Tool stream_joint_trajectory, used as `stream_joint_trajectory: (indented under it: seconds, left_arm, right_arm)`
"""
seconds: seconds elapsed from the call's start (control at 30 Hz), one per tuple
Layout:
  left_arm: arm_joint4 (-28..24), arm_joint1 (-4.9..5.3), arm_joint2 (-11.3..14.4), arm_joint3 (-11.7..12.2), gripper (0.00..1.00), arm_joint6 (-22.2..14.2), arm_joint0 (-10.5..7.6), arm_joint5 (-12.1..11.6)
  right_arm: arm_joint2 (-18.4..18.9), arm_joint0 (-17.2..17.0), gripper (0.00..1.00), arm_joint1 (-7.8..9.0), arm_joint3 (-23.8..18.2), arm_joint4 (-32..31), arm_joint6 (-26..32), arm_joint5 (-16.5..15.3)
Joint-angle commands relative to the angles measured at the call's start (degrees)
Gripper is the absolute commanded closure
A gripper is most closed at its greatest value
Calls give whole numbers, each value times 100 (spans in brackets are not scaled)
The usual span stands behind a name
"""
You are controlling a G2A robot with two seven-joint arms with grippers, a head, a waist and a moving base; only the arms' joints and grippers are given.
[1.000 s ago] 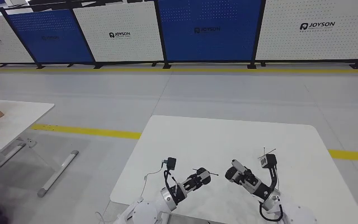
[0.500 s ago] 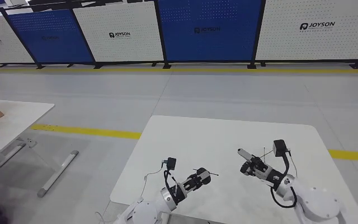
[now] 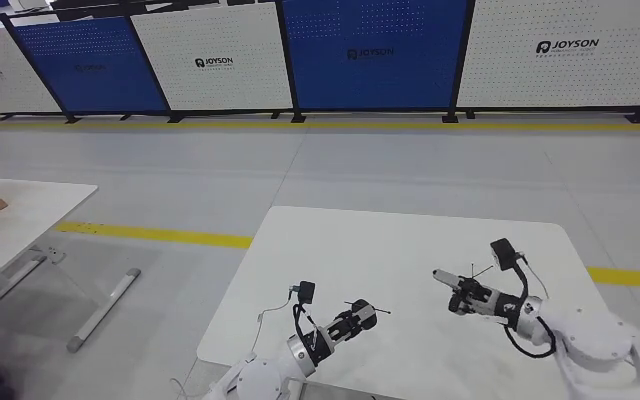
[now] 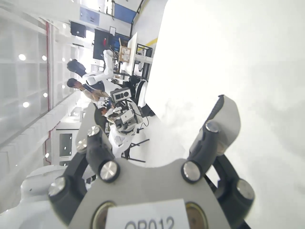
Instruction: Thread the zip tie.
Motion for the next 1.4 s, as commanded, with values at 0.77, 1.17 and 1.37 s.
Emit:
stream_joint_trajectory:
  seconds: [0.77,1.17,1.37]
  left_arm:
    - [0,0,0,0,100,0,0,0]
    - [0,0,0,0,100,0,0,0]
    - [0,0,0,0,100,0,0,0]
  right_arm:
    - [-277,836,0,167,221,-1577,1063,33]
    - [-1340,2356,0,403,1886,-1979,1759,-1049]
    - [-1429,2449,0,402,1978,-1986,1759,-1061]
